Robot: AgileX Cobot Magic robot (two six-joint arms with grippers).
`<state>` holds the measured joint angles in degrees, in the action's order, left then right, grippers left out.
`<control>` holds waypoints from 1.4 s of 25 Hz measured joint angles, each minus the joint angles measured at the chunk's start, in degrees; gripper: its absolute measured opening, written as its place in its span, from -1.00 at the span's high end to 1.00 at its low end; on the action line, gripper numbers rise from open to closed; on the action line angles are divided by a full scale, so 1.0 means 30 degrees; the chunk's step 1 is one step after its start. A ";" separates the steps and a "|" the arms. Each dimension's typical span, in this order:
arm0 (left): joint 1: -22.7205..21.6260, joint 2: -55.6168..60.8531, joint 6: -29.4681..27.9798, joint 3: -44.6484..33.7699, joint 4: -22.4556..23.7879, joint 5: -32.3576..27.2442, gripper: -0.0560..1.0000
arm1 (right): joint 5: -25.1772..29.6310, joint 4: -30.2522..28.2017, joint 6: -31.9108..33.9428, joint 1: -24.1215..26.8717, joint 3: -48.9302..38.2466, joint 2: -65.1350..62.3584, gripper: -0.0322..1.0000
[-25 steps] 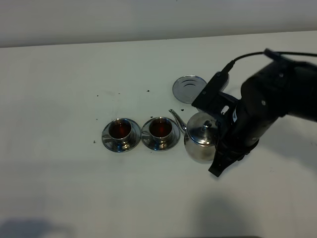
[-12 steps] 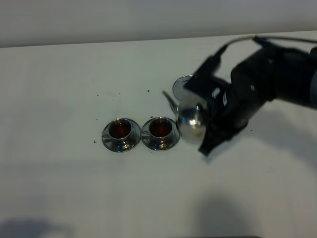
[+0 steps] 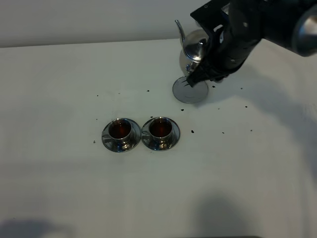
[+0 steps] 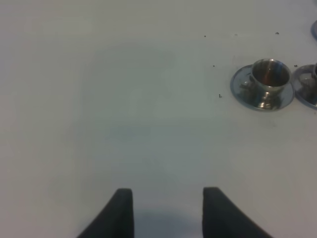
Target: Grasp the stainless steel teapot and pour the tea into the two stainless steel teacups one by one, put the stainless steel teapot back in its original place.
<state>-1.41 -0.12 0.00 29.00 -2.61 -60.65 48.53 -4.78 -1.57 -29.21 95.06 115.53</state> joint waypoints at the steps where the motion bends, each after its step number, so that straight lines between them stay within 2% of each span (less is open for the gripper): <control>1: 0.0000 0.0000 0.0000 0.0000 0.0000 0.0000 0.20 | 0.0197 0.0100 0.0268 0.0047 0.0618 0.0494 0.59; 5: 0.0000 0.0000 0.0000 0.0000 0.0000 0.0000 0.20 | 0.1206 0.0589 0.0755 0.0377 0.2597 0.2605 0.59; 9: 0.0000 0.0000 0.0000 0.0000 0.0000 0.0000 0.20 | 0.1744 0.0790 0.1021 0.0508 0.3366 0.3854 0.59; 35: 0.0000 0.0000 0.0000 0.0000 0.0000 0.0000 0.20 | 0.0906 0.2168 0.1035 0.0508 0.3496 0.5305 0.59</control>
<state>-1.41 -0.12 0.00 29.00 -2.61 -60.65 51.25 1.72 1.53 -27.69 105.55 131.45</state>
